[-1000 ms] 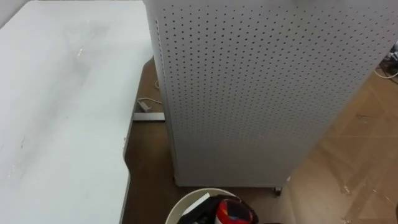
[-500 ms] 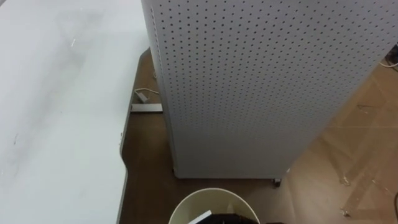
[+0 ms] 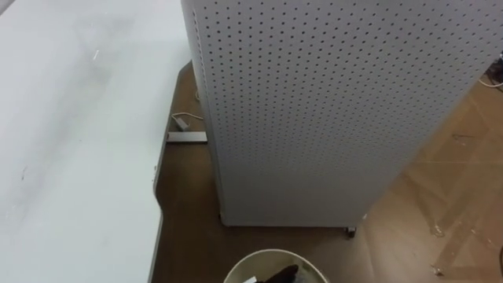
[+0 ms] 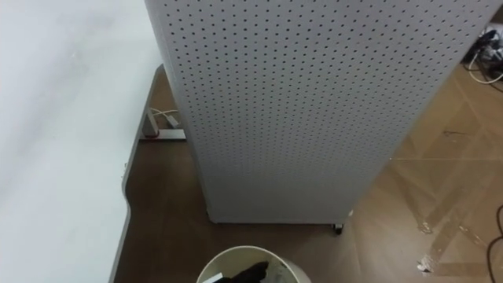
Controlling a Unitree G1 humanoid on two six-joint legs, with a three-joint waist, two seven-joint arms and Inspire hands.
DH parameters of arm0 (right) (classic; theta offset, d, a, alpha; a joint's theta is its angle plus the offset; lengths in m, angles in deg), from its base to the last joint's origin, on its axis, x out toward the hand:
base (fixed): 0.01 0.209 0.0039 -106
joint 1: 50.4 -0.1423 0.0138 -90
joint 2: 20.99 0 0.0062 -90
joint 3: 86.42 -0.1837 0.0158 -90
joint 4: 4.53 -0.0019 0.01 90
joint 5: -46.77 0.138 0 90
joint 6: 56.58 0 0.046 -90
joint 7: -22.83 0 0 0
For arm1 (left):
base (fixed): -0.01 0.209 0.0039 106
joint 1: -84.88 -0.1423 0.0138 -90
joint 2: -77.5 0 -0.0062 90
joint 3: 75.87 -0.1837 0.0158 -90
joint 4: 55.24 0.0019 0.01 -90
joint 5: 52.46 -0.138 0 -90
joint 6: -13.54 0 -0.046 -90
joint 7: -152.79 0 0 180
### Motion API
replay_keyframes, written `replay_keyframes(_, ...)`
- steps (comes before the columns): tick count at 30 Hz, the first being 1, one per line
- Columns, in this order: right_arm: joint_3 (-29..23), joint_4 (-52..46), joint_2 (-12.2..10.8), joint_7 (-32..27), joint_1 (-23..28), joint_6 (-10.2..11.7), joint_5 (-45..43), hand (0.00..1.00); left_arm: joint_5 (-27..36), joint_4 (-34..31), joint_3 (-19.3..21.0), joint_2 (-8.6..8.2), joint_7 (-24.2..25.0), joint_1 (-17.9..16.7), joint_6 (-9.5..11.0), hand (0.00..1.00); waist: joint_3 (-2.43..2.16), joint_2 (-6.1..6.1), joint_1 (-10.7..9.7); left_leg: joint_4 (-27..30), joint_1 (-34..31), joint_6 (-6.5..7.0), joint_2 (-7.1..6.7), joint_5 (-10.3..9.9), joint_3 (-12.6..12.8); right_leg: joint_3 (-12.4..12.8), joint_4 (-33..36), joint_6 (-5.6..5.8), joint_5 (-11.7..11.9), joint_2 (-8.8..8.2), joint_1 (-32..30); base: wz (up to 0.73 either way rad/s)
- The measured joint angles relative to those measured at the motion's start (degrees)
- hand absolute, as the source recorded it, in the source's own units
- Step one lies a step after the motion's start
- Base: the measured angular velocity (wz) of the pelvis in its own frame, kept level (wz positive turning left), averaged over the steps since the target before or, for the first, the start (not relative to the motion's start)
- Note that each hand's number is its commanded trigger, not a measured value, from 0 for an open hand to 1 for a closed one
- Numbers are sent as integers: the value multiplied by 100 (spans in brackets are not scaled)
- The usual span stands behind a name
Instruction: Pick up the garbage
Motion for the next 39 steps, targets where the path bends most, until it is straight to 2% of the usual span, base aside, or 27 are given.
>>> replay_keyframes(6, 100, 46, -14, -2, 175, 0, -15, 100, -345, 4, 0, 4, -125, -36, 1, 0, 9, -12, -7, -12, 60, 0, 6, 0, 23, -32, -9, -3, 2, -1, 63, 0)
replay_keyframes(16, -18, 49, -8, 17, 488, 12, -6, 100, -1111, 500, 63, 77, -348, -102, 27, 0, 21, -42, -100, -29, 176, -4, 14, 3, 28, -63, -17, -9, 5, 10, 160, -1)
replay_keyframes(19, -113, 57, -7, 25, 529, 18, 76, 100, -1146, 544, 255, 53, -474, -102, 29, 0, 16, -65, -99, 32, 215, -8, 46, 0, 237, -44, 29, -25, 6, 17, 146, -23)
replay_keyframes(21, -149, 49, -13, 73, 557, 18, 82, 100, -1161, 571, 430, 86, -493, -120, 29, 0, 8, -121, -115, 396, 179, -49, 88, -25, 330, -193, 133, -101, -40, -10, 179, -36)
replay_keyframes(22, -204, 50, -13, 94, 590, 19, 76, 100, -1161, 585, 541, 86, -491, -155, 29, 0, 15, -136, -120, 793, 111, -120, 147, -69, 361, -295, 212, -155, -83, -29, 228, -32)
replay_keyframes(23, -236, 50, -14, 118, 618, 19, 76, 100, -1161, 607, 582, 81, -490, -177, 29, 0, 14, -147, -121, 1038, 60, -137, 178, -80, 384, -300, 247, -183, -128, -32, 260, -40)
replay_keyframes(24, -259, 48, 0, 167, 655, 18, 90, 100, -1154, 674, 638, 77, -491, -215, 24, 0, 8, -160, -103, 1632, -73, -137, 275, -79, 441, -299, 385, -239, -248, -43, 293, -36)
replay_keyframes(25, -259, 47, 14, 183, 656, 18, 97, 100, -1155, 689, 665, 74, -491, -231, 16, 0, 8, -155, -101, 1937, -145, -138, 331, -79, 430, -295, 462, -264, -316, -38, 328, -44)
replay_keyframes(26, -259, 60, 25, 193, 684, 16, 96, 100, -1157, 688, 697, 74, -488, -263, -3, 0, -5, -123, -108, 2540, -308, -171, 425, -43, 353, -217, 588, -324, -431, 32, 399, -35)
replay_keyframes(27, -247, 78, 10, 201, 730, -7, 105, 100, -1158, 704, 713, 75, -491, -270, -3, 0, 4, -130, -98, 3041, -454, -242, 518, 93, 214, -73, 662, -372, -525, 134, 525, -32)
replay_keyframes(28, -250, 77, -3, 204, 760, -16, 115, 100, -1155, 714, 747, 87, -492, -285, -3, 0, 12, -163, -78, 3238, -516, -274, 542, 177, 181, -9, 711, -421, -585, 155, 569, -20)
replay_keyframes(29, -279, 66, 10, 188, 806, -26, 120, 100, -1148, 754, 781, 15, -493, -296, 0, 0, -40, -168, -45, 3252, -675, -247, 514, 66, 113, 37, 729, -473, -650, 186, 609, -5)
replay_keyframes(30, -366, 52, 25, 149, 830, -50, 143, 100, -1146, 775, 784, -57, -482, -240, 1, 0, -50, -149, -54, 3056, -932, -146, 398, -59, 61, 87, 730, -489, -685, 200, 625, -11)
replay_keyframes(31, -426, 54, 32, 101, 840, -81, 130, 100, -1145, 778, 788, -107, -490, -237, 16, 0, -42, -178, -15, 2686, -1155, -161, 223, -51, 20, 207, 731, -480, -711, 196, 665, -22)
replay_keyframes(32, -441, 54, 32, 74, 840, -97, 124, 100, -1146, 785, 788, -120, -484, -243, 17, 0, -39, -184, 27, 2397, -1233, -186, 133, -32, -6, 274, 733, -475, -723, 194, 685, -53)
replay_keyframes(33, -448, 54, 43, 40, 841, -133, 133, 100, -1146, 784, 789, -126, -472, -267, 18, 0, -50, -166, 155, 1727, -1356, -224, 56, 100, -19, 300, 736, -490, -749, 188, 721, -52)
replay_keyframes(34, -447, 60, 48, 25, 848, -146, 149, 100, -1145, 784, 791, -122, -472, -273, 17, 0, -53, -157, 179, 1361, -1387, -224, 46, 237, -22, 301, 741, -478, -775, 194, 747, -51)
replay_keyframes(35, -435, 60, 39, 3, 859, -184, 193, 100, -1141, 785, 809, -107, -484, -284, 16, 0, -55, -162, 184, 774, -1424, -120, 32, 679, -57, 315, 811, -429, -870, 202, 774, -34)
replay_keyframes(36, -388, 56, 46, -14, 894, -186, 193, 100, -1136, 785, 812, -107, -504, -318, 16, 0, -123, -163, 174, 601, -1394, -110, 1, 994, -115, 341, 837, -335, -952, 199, 797, -26)
replay_keyframes(37, -382, 34, 47, -47, 905, -189, 173, 100, -1127, 777, 830, -89, -502, -298, 20, 0, -161, -173, 169, 547, -1321, -34, -111, 1095, -157, 339, 871, -274, -1036, 129, 821, -17)
replay_keyframes(38, -385, 13, 56, -50, 907, -187, 165, 100, -1128, 771, 867, -88, -502, -289, 22, 0, -154, -185, 165, 549, -1294, -8, -141, 1155, -161, 335, 871, -245, -1072, 109, 842, -18)
replay_keyframes(39, -385, 1, 66, -55, 909, -186, 153, 100, -1129, 768, 937, -75, -495, -289, 24, 0, -150, -203, 167, 577, -1274, 189, -188, 1245, -151, 333, 857, -190, -1132, 76, 870, -16)
